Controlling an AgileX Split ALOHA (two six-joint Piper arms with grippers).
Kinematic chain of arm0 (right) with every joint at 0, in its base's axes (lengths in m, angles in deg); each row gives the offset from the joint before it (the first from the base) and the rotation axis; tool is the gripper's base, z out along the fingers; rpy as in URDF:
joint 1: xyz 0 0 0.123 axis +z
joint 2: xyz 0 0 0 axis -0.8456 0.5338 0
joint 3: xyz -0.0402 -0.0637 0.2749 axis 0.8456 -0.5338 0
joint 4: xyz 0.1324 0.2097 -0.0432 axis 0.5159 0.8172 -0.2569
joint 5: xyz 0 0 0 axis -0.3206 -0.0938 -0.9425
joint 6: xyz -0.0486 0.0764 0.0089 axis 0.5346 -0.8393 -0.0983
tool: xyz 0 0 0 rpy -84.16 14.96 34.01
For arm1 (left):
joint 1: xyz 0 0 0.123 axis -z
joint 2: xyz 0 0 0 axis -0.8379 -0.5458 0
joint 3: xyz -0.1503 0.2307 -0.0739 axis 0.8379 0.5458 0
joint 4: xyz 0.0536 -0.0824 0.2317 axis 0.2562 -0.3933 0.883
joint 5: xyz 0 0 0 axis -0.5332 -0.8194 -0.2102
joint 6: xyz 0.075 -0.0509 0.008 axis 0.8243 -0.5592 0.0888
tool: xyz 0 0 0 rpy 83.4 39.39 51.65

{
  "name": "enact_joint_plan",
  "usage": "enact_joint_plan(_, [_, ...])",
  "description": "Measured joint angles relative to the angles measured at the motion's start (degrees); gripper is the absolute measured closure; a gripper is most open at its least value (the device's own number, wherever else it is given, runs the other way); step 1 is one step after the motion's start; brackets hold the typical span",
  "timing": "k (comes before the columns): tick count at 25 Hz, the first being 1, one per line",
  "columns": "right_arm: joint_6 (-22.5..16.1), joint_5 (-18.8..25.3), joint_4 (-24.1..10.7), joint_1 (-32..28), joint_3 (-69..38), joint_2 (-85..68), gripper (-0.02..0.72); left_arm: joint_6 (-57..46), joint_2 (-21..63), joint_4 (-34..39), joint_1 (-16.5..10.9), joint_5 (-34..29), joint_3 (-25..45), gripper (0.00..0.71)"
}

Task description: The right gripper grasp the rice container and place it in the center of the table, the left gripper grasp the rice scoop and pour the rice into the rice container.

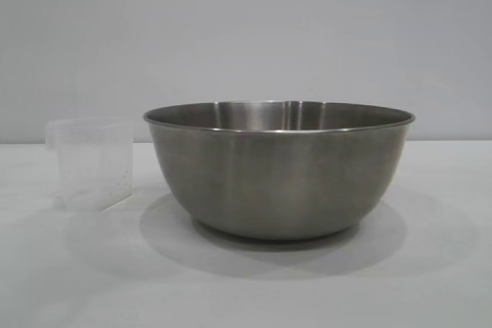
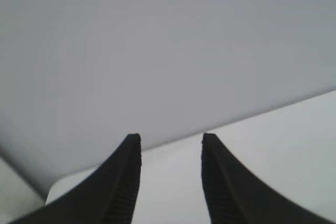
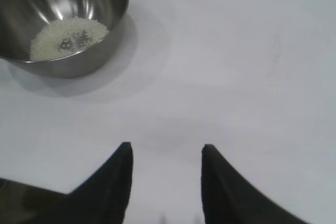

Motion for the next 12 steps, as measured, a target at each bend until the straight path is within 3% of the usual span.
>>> enact_joint_plan(7, [0.0, 0.0, 0.24, 0.0, 0.0, 0.0, 0.403, -3.4, 11.52, -0.68, 0.0, -17.57, 0.0, 0.49])
enact_joint_plan(12, [0.0, 0.0, 0.24, 0.0, 0.0, 0.0, 0.403, -3.4, 19.19, -5.48, 0.0, -30.94, 0.0, 0.49])
